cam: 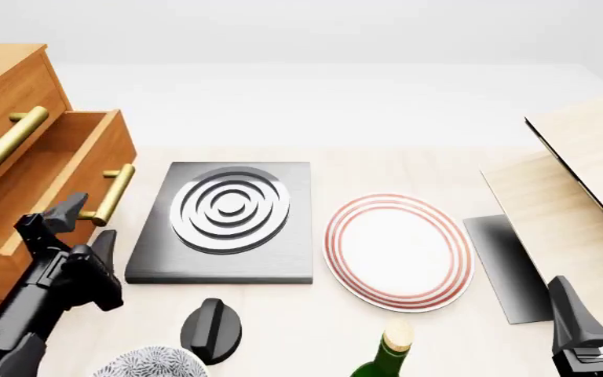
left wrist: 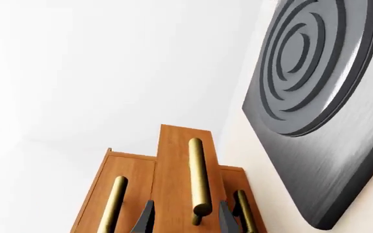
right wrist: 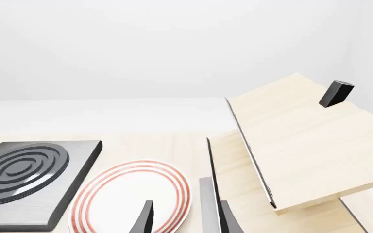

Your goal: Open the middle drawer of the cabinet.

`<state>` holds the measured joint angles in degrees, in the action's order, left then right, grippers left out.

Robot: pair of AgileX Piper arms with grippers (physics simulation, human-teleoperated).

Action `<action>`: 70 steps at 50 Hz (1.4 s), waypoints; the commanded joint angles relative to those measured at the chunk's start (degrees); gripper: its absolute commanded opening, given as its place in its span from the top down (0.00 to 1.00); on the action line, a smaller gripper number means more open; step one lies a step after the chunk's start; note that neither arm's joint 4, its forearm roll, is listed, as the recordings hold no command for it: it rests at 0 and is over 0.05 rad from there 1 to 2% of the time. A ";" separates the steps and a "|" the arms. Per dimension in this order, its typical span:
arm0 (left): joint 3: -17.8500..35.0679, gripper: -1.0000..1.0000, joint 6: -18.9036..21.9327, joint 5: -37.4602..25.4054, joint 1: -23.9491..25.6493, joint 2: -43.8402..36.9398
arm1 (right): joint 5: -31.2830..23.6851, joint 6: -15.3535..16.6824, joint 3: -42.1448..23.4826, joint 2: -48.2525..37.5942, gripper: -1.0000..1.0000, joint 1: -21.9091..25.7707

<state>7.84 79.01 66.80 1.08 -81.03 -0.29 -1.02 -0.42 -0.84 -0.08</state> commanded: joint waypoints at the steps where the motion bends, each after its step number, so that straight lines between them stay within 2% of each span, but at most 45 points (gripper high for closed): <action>1: -5.55 0.00 -1.56 3.10 1.15 7.79 | 0.00 0.01 0.00 -0.01 0.00 0.01; 2: -7.63 0.00 -1.69 3.10 1.46 9.70 | 0.00 -0.01 0.00 0.00 0.00 0.00; 10: -7.84 0.00 -4.18 3.09 3.69 11.00 | 0.00 -0.01 0.00 -0.01 0.00 -0.01; 15: -7.84 0.00 -9.82 3.06 5.84 11.58 | 0.00 -0.01 0.00 0.00 0.00 0.01; 16: -7.84 0.00 -10.69 -3.26 6.00 18.07 | 0.00 0.00 0.00 -0.01 0.00 0.01; 18: -7.84 0.00 -13.19 -49.10 5.00 63.91 | 0.00 -0.01 0.00 0.00 0.00 0.00; 19: -7.84 0.00 -14.12 -65.56 4.68 80.98 | 0.00 0.00 0.00 0.01 0.00 0.00; 23: -7.84 0.00 -18.31 -66.09 4.24 80.99 | 0.00 -0.01 0.00 0.00 0.00 0.00; 24: -7.84 0.00 -18.32 -65.48 4.41 81.00 | 0.00 -0.01 0.00 0.00 0.00 0.00; 29: -7.79 0.00 -25.22 -64.00 4.25 81.02 | 0.00 0.01 0.00 0.02 0.00 0.00; 30: -7.65 0.00 -25.30 -63.62 3.77 81.02 | -0.01 0.00 0.00 0.01 0.00 -0.02; 31: -5.79 0.00 -27.14 -65.04 4.27 81.01 | 0.00 -0.01 0.00 -0.01 0.00 0.00; 32: -0.73 0.00 -31.93 -70.13 3.67 81.02 | 0.01 -0.01 0.00 -0.02 0.00 0.02; 33: -0.24 0.00 -32.23 -70.45 3.60 81.02 | 0.00 0.00 0.00 0.01 0.00 0.00; 36: 6.53 0.00 -39.03 -77.75 2.87 80.95 | 0.00 0.00 0.00 0.00 0.00 0.00; 40: 10.86 0.00 -42.93 -82.58 1.92 80.72 | -0.01 0.00 0.00 0.02 0.00 -0.01; 44: 17.30 0.00 -48.08 -87.19 -1.08 77.54 | 0.00 0.00 0.00 0.00 0.00 0.01; 46: 18.14 0.00 -48.52 -87.48 -1.19 76.97 | 0.00 -0.01 0.00 0.00 0.00 0.01; 48: 21.66 0.00 -52.05 -89.44 -1.68 73.81 | 0.00 0.01 0.00 -0.01 0.00 0.00; 51: 22.81 0.00 -53.31 -90.23 -2.10 71.42 | 0.00 -0.01 0.00 -0.01 0.00 -0.01; 52: 24.08 0.00 -55.67 -90.89 -2.15 69.61 | 0.01 0.00 0.00 -0.01 0.00 0.01; 55: 26.08 0.00 -58.73 -91.76 -2.26 66.28 | 0.00 -0.01 0.00 0.00 0.00 0.00; 65: 31.24 0.00 -64.18 -90.15 -1.76 53.14 | 0.00 -0.01 0.00 0.00 0.00 0.00; 70: 33.03 0.00 -68.74 -88.73 -3.13 44.67 | 0.00 0.00 0.00 0.00 0.00 0.00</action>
<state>35.70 17.97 -21.92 -0.70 -23.82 -0.29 -1.02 -0.42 -0.84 -0.08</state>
